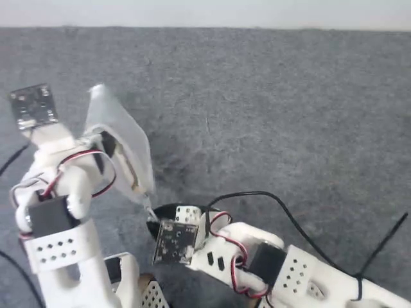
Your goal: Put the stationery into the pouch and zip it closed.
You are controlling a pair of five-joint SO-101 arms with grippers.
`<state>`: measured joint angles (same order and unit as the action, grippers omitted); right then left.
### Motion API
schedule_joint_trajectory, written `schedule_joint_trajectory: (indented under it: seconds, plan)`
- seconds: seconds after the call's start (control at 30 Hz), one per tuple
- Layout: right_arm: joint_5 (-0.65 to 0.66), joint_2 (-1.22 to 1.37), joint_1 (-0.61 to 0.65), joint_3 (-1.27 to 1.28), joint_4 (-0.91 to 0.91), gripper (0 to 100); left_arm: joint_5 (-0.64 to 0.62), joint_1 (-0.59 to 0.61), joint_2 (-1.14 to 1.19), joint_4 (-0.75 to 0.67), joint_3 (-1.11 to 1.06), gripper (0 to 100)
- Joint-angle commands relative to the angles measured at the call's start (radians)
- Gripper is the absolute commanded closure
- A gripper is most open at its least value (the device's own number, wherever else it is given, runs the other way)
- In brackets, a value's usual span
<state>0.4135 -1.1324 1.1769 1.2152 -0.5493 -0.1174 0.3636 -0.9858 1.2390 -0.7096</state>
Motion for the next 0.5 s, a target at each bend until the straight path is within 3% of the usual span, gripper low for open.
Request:
schedule_joint_trajectory:
  seconds: [0.0, 0.47]
  plan:
    - [0.018, -0.068, 0.036, -0.028, -0.028, 99.2, 0.064, -0.091, -0.035, 0.012, 0.071, 72]
    - [0.014, -0.13, 0.033, -0.026, -0.045, 99.2, 0.235, -0.423, -0.035, 0.207, 0.119, 72]
